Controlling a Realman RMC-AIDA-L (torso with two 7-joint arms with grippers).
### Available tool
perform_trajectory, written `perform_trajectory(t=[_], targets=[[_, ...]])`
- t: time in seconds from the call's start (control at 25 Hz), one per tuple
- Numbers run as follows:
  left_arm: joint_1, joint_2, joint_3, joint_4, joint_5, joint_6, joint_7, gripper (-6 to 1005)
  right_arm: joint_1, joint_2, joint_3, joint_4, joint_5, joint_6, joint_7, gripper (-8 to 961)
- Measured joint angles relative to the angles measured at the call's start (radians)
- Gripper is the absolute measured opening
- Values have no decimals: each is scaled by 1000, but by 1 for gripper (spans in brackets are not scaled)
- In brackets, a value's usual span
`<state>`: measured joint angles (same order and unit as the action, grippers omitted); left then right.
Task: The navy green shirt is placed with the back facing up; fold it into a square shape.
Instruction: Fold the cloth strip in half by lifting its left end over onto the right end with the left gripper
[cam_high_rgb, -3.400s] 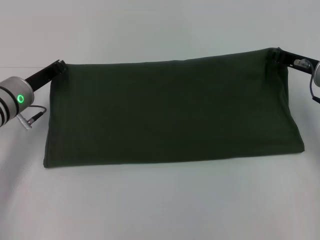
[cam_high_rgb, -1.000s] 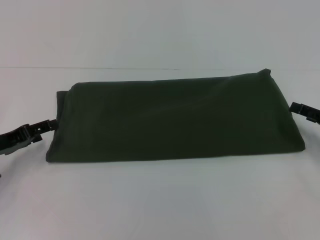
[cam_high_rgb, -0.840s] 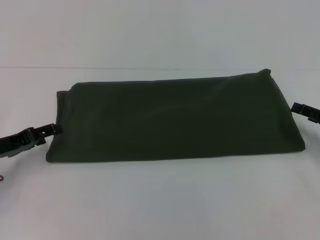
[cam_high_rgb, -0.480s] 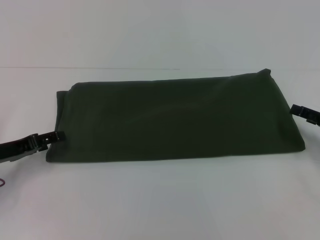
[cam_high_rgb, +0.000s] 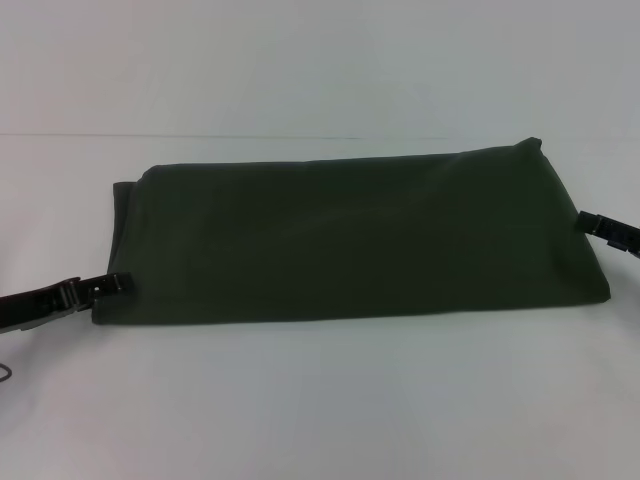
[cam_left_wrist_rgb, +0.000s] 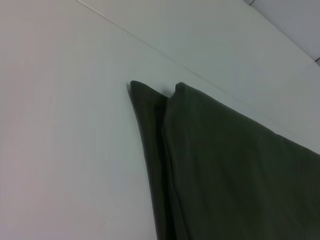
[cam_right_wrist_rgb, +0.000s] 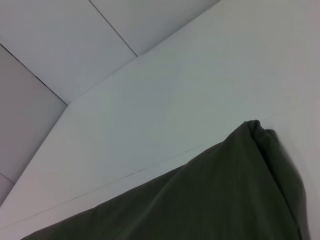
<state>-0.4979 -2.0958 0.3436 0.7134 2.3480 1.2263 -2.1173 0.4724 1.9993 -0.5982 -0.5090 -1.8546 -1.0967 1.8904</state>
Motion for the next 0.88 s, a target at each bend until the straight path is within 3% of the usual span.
perform_trajectory(t=[0.56,0.88], targets=[[-15,-4,67,-2,1,-1,-2,799,0,1,0,2,0,-15,-1,885],[-30,1,71,4,67,-33,-34,715,-12,4,8,-4,0,-31,-1,885]])
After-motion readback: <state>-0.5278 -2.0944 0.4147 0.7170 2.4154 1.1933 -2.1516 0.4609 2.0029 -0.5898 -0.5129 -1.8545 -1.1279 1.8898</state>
